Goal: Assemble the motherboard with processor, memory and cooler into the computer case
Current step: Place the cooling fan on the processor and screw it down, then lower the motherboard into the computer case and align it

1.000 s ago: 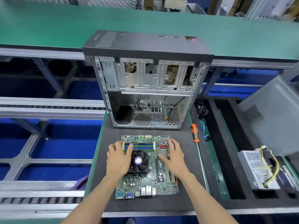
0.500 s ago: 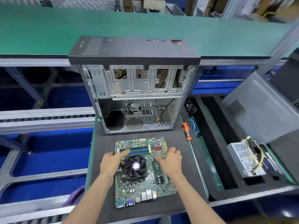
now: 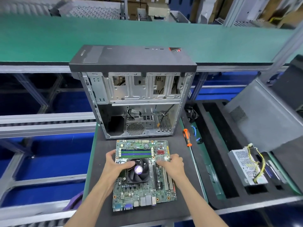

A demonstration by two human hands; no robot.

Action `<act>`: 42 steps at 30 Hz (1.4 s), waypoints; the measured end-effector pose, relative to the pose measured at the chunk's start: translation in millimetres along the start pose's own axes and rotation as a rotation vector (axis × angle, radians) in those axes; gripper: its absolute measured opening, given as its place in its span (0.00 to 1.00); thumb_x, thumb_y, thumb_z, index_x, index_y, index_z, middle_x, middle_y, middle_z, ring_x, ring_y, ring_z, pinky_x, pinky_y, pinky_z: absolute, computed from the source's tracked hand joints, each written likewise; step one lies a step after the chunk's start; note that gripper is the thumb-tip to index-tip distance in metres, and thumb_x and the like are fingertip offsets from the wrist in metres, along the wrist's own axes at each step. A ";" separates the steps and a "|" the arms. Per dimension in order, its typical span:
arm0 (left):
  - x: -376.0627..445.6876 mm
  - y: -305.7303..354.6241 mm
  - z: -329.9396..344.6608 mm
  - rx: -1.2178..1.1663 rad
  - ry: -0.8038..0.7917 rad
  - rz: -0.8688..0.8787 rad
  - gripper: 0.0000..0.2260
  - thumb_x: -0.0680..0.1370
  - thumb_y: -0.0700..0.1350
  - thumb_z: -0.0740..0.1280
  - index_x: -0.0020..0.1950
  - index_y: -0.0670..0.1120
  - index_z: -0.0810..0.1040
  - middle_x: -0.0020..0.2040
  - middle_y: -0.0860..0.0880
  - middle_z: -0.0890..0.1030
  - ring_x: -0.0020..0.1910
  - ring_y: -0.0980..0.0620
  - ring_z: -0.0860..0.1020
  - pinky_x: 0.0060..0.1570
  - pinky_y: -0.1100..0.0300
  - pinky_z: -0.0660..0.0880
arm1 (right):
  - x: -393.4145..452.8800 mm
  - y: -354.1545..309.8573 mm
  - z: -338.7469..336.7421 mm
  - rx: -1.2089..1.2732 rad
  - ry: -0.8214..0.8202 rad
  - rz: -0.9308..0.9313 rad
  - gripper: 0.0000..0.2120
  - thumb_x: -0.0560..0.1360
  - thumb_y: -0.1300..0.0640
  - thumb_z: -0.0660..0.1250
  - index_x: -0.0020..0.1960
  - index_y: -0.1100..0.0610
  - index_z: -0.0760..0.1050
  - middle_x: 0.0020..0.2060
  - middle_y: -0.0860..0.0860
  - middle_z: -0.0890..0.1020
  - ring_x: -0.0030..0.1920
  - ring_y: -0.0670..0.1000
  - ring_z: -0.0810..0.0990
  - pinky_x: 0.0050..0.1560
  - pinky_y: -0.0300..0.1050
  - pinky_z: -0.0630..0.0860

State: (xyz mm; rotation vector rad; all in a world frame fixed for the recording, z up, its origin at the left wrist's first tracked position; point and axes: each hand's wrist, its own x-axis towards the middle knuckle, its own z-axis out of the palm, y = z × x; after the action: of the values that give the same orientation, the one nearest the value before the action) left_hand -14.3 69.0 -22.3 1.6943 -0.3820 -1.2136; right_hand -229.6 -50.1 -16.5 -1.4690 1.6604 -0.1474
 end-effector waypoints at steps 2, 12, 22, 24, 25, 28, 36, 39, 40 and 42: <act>-1.7 0.2 0.9 0.009 0.021 0.023 0.47 0.47 0.59 0.86 0.61 0.66 0.66 0.58 0.54 0.81 0.55 0.54 0.80 0.56 0.52 0.75 | -1.7 4.4 -4.7 0.064 -0.020 -0.032 0.35 0.69 0.40 0.76 0.65 0.58 0.65 0.64 0.55 0.69 0.64 0.56 0.69 0.62 0.52 0.71; -9.4 17.4 7.4 -0.069 -0.056 0.053 0.46 0.46 0.60 0.85 0.61 0.64 0.71 0.51 0.54 0.85 0.53 0.50 0.82 0.52 0.50 0.76 | -9.0 27.9 -37.4 0.611 -0.352 0.044 0.66 0.51 0.38 0.84 0.79 0.54 0.53 0.77 0.51 0.60 0.76 0.54 0.59 0.73 0.57 0.57; -10.3 45.9 16.1 0.036 -0.181 0.052 0.41 0.55 0.66 0.82 0.65 0.66 0.68 0.64 0.55 0.79 0.64 0.53 0.76 0.68 0.45 0.68 | -17.5 33.0 -40.8 0.713 -0.320 0.077 0.61 0.51 0.45 0.82 0.77 0.53 0.55 0.76 0.51 0.61 0.74 0.54 0.60 0.70 0.57 0.59; -9.8 52.3 15.7 0.022 -0.231 0.042 0.41 0.59 0.72 0.76 0.68 0.64 0.68 0.70 0.56 0.72 0.70 0.53 0.69 0.72 0.47 0.61 | -20.4 35.8 -41.6 0.743 -0.313 0.066 0.56 0.50 0.46 0.82 0.73 0.53 0.59 0.75 0.52 0.62 0.71 0.54 0.64 0.70 0.57 0.60; -9.2 56.9 16.0 -0.008 -0.254 0.036 0.41 0.60 0.75 0.72 0.70 0.62 0.68 0.72 0.57 0.70 0.71 0.54 0.66 0.71 0.48 0.59 | -21.6 38.4 -41.7 0.764 -0.305 0.059 0.53 0.49 0.46 0.82 0.69 0.51 0.62 0.75 0.52 0.63 0.68 0.54 0.66 0.68 0.56 0.61; -4.9 81.4 17.2 -0.003 -0.179 0.093 0.44 0.61 0.78 0.68 0.71 0.57 0.70 0.64 0.56 0.77 0.63 0.54 0.75 0.66 0.50 0.67 | -24.6 43.8 -44.6 0.800 -0.275 0.068 0.61 0.50 0.47 0.81 0.77 0.55 0.56 0.77 0.53 0.60 0.74 0.54 0.62 0.69 0.54 0.60; 37.6 180.1 32.8 -0.712 -0.214 0.200 0.34 0.70 0.53 0.76 0.70 0.42 0.69 0.71 0.46 0.70 0.72 0.48 0.68 0.73 0.52 0.64 | -26.9 40.7 -53.7 0.759 -0.253 0.041 0.67 0.46 0.45 0.81 0.78 0.56 0.54 0.77 0.53 0.60 0.74 0.53 0.61 0.67 0.52 0.60; 46.1 184.5 46.1 -0.982 -0.221 0.169 0.31 0.68 0.48 0.79 0.66 0.42 0.72 0.64 0.46 0.79 0.68 0.48 0.73 0.67 0.50 0.72 | -25.3 44.2 -53.1 0.761 -0.244 0.034 0.69 0.45 0.44 0.81 0.79 0.57 0.52 0.77 0.54 0.59 0.75 0.54 0.60 0.72 0.54 0.57; 47.3 185.2 49.8 -1.056 -0.235 0.162 0.35 0.65 0.47 0.81 0.68 0.42 0.73 0.63 0.44 0.81 0.66 0.46 0.76 0.64 0.50 0.75 | -25.0 44.8 -53.1 0.763 -0.243 0.035 0.69 0.45 0.44 0.81 0.79 0.57 0.52 0.77 0.54 0.59 0.75 0.54 0.60 0.72 0.54 0.57; 49.4 188.8 57.2 -1.121 -0.279 0.157 0.41 0.59 0.47 0.85 0.70 0.44 0.74 0.62 0.43 0.81 0.62 0.45 0.80 0.62 0.50 0.76 | -24.3 45.5 -54.4 0.767 -0.240 0.044 0.68 0.47 0.45 0.81 0.79 0.57 0.51 0.78 0.54 0.58 0.76 0.54 0.59 0.73 0.54 0.56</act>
State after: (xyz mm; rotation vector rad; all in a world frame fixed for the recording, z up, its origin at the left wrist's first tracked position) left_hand 10.3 -85.0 108.1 0.5283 0.0365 -1.1955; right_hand -301.9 -40.5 1.3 -0.8257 1.2315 -0.5011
